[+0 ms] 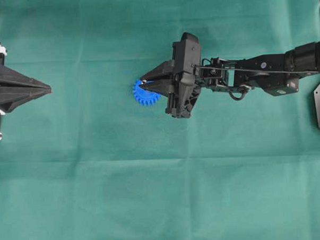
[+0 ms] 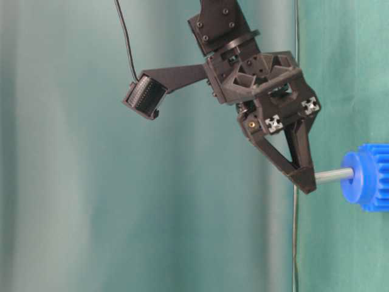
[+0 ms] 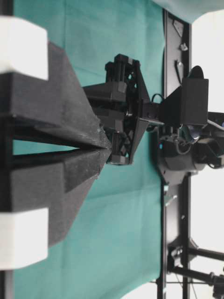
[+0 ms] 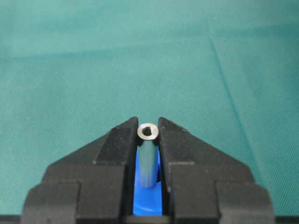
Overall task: Insert the shaft placed at a random location into the center hole of the small gear at another random location.
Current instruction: 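Lower the shaft into the gear's center hole with the right gripper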
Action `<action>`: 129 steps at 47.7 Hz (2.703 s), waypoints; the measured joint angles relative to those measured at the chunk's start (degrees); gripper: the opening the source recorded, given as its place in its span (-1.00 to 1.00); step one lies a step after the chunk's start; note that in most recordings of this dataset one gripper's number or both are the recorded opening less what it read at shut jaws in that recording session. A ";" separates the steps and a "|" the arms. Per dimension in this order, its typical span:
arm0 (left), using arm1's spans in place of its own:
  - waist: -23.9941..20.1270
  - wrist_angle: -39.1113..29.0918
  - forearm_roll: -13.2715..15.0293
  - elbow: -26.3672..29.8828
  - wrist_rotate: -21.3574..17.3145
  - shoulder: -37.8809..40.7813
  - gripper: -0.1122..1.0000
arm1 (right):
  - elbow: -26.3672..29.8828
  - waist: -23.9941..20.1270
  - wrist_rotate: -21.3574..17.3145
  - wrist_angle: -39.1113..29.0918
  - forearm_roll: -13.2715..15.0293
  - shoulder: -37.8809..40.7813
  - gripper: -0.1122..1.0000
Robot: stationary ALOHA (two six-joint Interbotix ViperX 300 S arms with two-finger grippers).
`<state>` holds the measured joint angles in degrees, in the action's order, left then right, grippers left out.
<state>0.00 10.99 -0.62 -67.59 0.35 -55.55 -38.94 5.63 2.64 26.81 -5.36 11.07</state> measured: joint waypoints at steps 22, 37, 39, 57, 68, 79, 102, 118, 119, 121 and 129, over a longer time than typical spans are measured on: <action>0.00 -0.09 0.00 0.00 0.00 0.09 -0.80 | 0.09 -0.09 2.29 -0.18 0.62 -1.85 -0.57; 0.00 -0.09 0.00 0.00 0.00 0.09 -0.80 | 0.18 0.18 2.37 0.00 0.70 -1.49 -0.57; 0.00 -0.09 -0.09 0.00 0.00 0.09 -0.80 | 0.26 0.18 2.37 0.00 0.70 -1.14 -0.57; 0.00 -0.09 0.00 0.00 0.00 0.00 -0.80 | 0.88 0.26 2.37 0.62 0.62 2.46 -0.57; 0.00 -0.18 0.00 0.00 0.00 0.09 -0.80 | 0.88 0.35 2.37 1.32 0.62 3.96 -0.57; 0.00 -0.35 0.00 0.00 0.00 0.09 -0.80 | 0.88 0.35 2.37 1.41 0.62 5.27 -0.57; 0.00 -0.62 -0.09 0.00 0.00 0.09 -0.80 | 0.88 0.35 2.37 1.41 0.35 5.27 -0.57; 0.00 -0.79 0.00 0.00 0.00 0.09 -0.80 | 0.88 0.35 2.29 1.41 0.35 5.27 -0.32; 0.00 -0.70 0.00 0.00 0.00 0.09 -0.80 | 0.79 0.35 2.29 1.41 0.26 5.27 -0.20; 0.00 -0.79 0.00 0.00 0.00 0.09 -0.80 | 0.79 0.35 2.29 1.41 0.18 5.27 0.02; 0.00 -0.79 0.00 0.00 0.00 0.09 -0.80 | 0.79 0.18 2.29 1.41 -0.18 5.19 0.69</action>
<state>0.00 10.20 -0.62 -67.59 0.35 -55.46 -38.14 5.80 4.92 28.21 -5.54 16.26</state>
